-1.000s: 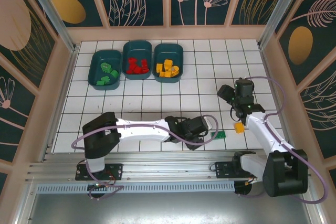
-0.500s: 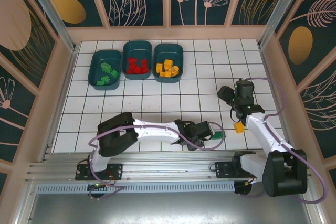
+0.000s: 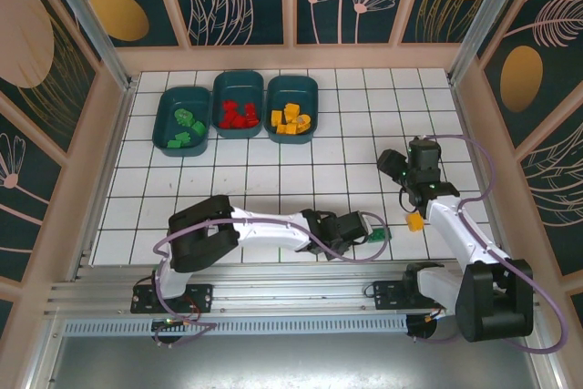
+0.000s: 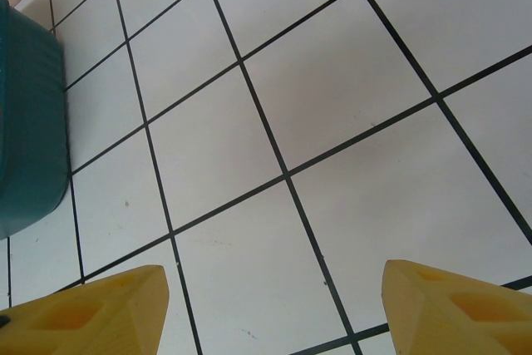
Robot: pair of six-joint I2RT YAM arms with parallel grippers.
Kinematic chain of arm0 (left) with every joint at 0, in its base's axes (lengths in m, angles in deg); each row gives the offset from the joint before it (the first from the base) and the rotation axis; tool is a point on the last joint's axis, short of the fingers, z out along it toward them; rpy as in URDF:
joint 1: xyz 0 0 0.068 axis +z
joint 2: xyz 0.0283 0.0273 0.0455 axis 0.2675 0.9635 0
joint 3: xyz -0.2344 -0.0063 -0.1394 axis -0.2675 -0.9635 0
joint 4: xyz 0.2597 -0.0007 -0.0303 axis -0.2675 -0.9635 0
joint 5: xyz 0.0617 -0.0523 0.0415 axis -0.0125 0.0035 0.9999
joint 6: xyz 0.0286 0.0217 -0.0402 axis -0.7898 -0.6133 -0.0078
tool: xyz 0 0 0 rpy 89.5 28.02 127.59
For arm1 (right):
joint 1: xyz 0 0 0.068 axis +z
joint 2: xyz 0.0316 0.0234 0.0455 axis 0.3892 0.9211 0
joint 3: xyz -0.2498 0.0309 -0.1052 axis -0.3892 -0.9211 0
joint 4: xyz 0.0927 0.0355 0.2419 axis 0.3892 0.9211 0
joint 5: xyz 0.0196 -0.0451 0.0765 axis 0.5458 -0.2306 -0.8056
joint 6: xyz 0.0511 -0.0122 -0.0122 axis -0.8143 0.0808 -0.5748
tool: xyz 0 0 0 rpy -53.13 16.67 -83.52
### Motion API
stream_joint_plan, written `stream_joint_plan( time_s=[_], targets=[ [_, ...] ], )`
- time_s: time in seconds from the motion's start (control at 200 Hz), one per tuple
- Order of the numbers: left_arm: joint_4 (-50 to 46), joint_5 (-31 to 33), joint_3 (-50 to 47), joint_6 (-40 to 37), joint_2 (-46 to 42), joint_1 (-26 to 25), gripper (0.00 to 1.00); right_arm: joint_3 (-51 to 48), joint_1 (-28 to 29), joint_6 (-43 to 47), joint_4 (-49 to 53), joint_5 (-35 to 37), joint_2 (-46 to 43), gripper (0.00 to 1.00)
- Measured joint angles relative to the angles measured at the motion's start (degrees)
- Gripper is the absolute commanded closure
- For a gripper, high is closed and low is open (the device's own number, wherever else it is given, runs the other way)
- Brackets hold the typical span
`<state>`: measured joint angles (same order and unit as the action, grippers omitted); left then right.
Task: Sort the legos into containers by color
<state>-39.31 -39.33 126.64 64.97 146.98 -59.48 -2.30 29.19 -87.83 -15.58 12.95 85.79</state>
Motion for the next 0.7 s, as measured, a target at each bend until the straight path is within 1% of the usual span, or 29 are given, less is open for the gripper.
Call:
stream_joint_plan(
  time_s=[0.185,0.475,0.596,0.701],
  targets=[
    [0.3,-0.7,-1.2,1.0,-1.1,1.6,0.78,0.0,0.0,-0.2,-0.2,-0.5,0.0,0.31],
    [-0.4,-2.0,-4.0,2.4,-6.1,7.9,0.79,-0.4,0.0,-0.2,-0.4,-0.8,-0.5,0.32],
    [-0.7,-1.6,-4.7,2.9,-10.7,12.0,0.79,-0.7,0.0,-0.4,-0.9,-1.6,-0.5,0.32],
    [-1.1,-1.6,-4.9,3.8,-15.5,18.6,0.78,-1.2,0.6,-0.6,-1.7,-1.8,-0.5,0.32]
  ],
)
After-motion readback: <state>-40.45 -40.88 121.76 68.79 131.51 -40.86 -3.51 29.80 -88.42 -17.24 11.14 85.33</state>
